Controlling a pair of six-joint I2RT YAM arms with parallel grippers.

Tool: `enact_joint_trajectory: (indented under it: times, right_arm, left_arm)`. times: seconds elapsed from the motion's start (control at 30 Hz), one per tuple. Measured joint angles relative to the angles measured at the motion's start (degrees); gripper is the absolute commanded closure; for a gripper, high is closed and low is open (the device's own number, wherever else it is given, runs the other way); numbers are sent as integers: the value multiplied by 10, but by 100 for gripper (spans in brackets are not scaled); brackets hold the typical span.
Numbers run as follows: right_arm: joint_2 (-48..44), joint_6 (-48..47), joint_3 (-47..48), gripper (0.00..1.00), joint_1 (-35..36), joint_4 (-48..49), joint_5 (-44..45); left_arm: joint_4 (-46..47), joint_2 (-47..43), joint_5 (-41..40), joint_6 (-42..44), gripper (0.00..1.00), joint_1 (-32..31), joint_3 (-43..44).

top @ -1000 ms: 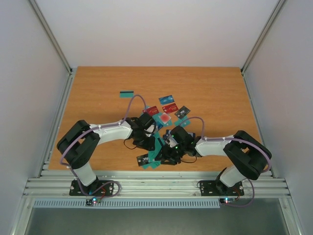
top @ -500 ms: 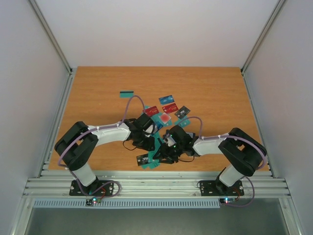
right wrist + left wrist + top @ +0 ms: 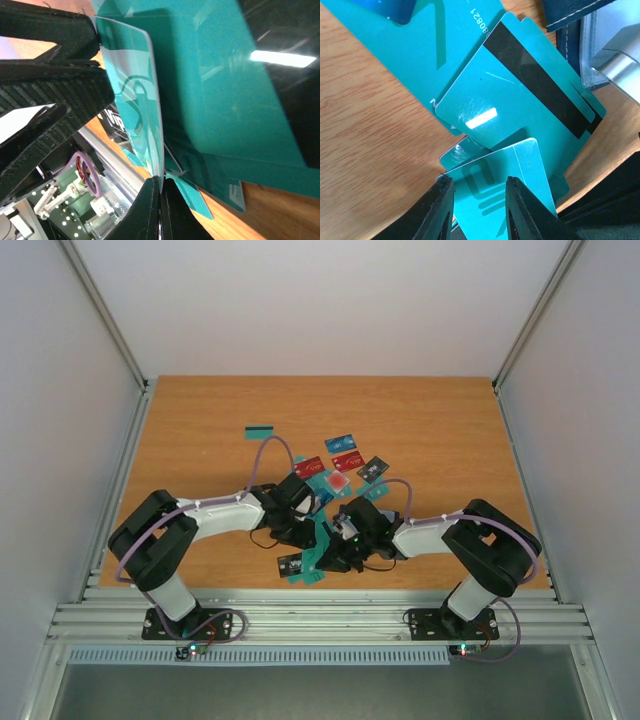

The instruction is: Put the credit cards into the card holder

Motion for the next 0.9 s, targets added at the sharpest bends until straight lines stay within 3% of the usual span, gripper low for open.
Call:
enact_joint_trajectory:
  times: [0.2, 0.37, 0.7, 0.9]
  right_arm:
    - [2, 7, 0, 99, 0, 14, -7]
    - [-5, 5, 9, 99, 0, 10, -9]
    - [-153, -66, 94, 99, -28, -195, 17]
    - [-220, -116, 162, 99, -101, -309, 13]
  left_arm:
    - [-6, -8, -2, -11, 69, 0, -4]
    - [-60, -34, -13, -18, 61, -4, -4]
    - [-197, -171, -65, -23, 24, 13, 111]
    - [-254, -224, -70, -11, 22, 43, 200]
